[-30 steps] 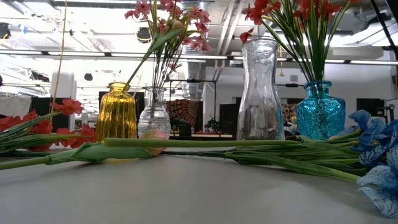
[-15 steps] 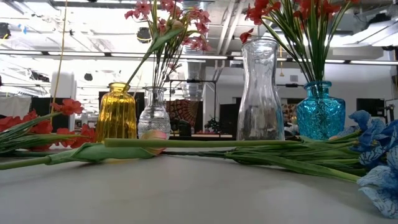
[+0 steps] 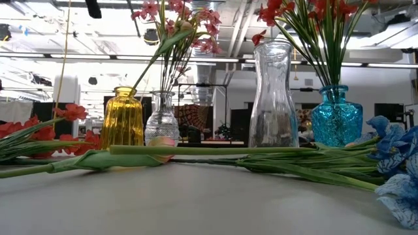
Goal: Sort flowers into vase by color
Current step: Put the pink flowers into the top transparent vase
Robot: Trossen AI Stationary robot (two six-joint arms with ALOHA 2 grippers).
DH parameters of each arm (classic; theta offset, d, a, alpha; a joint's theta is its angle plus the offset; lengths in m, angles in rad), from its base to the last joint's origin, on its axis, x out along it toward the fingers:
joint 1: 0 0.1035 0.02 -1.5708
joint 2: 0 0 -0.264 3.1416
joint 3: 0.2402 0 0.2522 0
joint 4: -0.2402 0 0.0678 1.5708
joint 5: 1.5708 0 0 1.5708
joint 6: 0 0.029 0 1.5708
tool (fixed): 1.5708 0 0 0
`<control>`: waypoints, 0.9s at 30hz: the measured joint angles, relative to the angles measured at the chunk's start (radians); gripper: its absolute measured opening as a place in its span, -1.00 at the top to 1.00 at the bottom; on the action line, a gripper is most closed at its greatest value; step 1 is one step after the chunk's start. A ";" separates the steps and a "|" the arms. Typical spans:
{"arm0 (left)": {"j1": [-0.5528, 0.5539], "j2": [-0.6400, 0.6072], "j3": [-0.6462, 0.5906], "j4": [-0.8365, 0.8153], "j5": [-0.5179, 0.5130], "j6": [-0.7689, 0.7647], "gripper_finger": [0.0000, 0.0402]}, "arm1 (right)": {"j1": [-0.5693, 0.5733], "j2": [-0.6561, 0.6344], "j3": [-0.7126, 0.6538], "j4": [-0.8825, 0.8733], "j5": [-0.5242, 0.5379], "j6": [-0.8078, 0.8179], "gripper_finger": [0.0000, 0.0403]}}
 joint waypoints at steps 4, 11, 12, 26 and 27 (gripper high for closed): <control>0.000 -0.041 -0.122 0.142 -0.033 0.047 0.99 | -0.008 -0.005 -0.054 0.002 -0.035 0.001 0.12; 0.000 -0.083 -0.265 0.314 -0.099 0.125 0.99 | -0.052 -0.107 -0.295 0.167 -0.042 0.021 0.12; 0.000 -0.080 -0.281 0.339 -0.103 0.133 0.99 | -0.058 -0.128 -0.336 0.202 -0.043 0.025 0.12; 0.001 0.097 -0.345 0.601 -0.106 0.230 0.99 | -0.183 -0.432 -0.885 0.624 -0.044 0.130 0.12; 0.001 0.117 -0.345 0.610 -0.106 0.232 0.99 | -0.190 -0.453 -0.930 0.671 -0.044 0.143 0.12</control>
